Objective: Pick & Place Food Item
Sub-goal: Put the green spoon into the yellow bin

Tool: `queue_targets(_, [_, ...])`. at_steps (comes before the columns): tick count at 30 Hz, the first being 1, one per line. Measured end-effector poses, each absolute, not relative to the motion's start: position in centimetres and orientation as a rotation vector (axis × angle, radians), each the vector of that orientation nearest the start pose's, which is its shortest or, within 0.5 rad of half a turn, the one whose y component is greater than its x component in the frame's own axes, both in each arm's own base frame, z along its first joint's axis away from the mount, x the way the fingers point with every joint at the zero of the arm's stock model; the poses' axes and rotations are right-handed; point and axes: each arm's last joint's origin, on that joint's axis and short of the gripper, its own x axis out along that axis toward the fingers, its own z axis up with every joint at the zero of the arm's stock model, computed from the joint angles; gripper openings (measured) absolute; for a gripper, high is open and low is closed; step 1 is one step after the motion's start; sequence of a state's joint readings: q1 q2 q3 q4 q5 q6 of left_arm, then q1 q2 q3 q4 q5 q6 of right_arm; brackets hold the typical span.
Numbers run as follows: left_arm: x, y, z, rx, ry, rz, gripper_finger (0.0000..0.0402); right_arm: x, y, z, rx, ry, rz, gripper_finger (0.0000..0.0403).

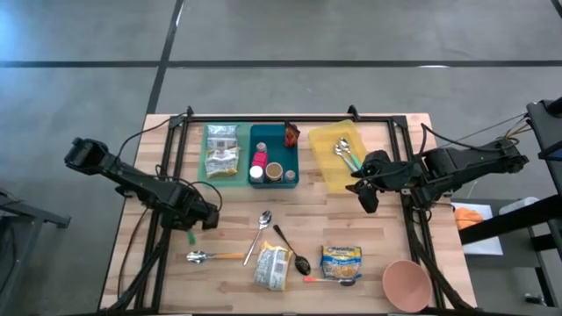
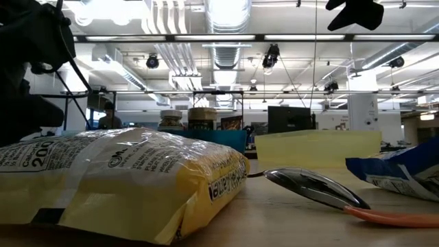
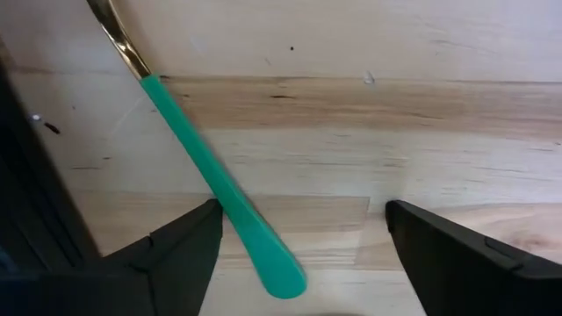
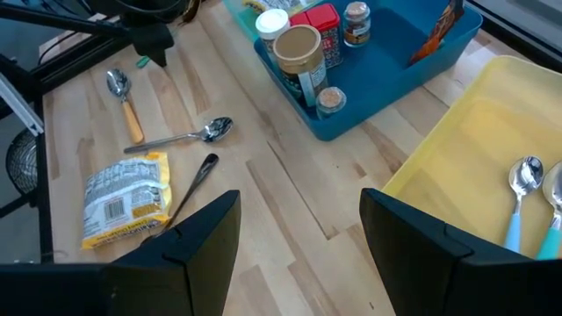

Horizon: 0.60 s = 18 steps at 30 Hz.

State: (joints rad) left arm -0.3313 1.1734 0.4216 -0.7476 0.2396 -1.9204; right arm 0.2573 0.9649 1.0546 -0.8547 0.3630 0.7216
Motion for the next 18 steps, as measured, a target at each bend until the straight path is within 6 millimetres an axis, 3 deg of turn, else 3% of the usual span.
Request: queue_targets(18, [13.58,-5.26,12.3,-1.527,1.269,1.209,0.0061,17.35,3.5,33.66,0.459,0.65,-0.355,0.023])
